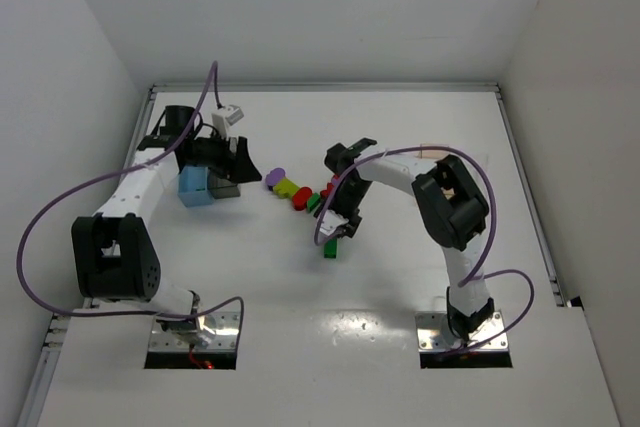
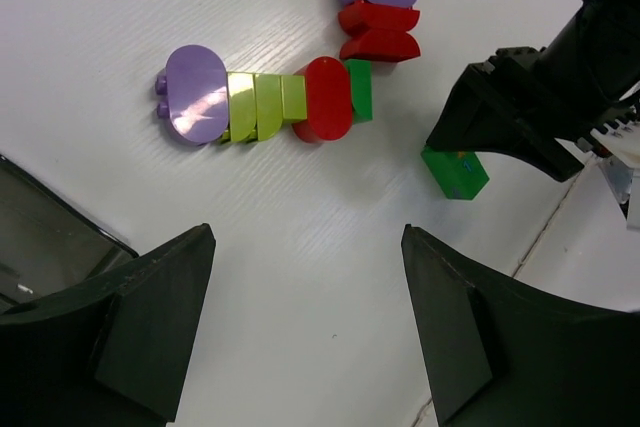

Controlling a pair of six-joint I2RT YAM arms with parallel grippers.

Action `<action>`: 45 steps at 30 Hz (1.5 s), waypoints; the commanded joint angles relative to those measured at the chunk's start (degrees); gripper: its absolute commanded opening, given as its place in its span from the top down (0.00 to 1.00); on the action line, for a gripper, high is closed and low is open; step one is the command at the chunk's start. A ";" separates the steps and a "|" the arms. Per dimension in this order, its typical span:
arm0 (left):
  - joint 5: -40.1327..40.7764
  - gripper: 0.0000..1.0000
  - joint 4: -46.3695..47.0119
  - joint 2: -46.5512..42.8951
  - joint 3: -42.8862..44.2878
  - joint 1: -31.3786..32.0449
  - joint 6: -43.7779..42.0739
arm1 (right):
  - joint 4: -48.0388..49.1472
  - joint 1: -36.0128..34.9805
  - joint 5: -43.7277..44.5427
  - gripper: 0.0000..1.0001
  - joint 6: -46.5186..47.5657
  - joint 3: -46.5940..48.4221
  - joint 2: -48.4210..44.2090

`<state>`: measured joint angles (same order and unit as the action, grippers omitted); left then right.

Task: Sort the legos into containers by color

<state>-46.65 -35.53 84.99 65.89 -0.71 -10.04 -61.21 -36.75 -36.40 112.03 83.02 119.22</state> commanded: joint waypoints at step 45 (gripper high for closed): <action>-4.06 0.18 -0.51 -0.53 0.29 -2.98 -2.35 | 4.96 -1.22 0.46 1.00 7.26 -8.24 -6.02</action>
<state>-48.69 -36.77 85.23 65.71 -3.05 -11.40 -57.54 -38.33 -36.07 112.05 74.59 115.50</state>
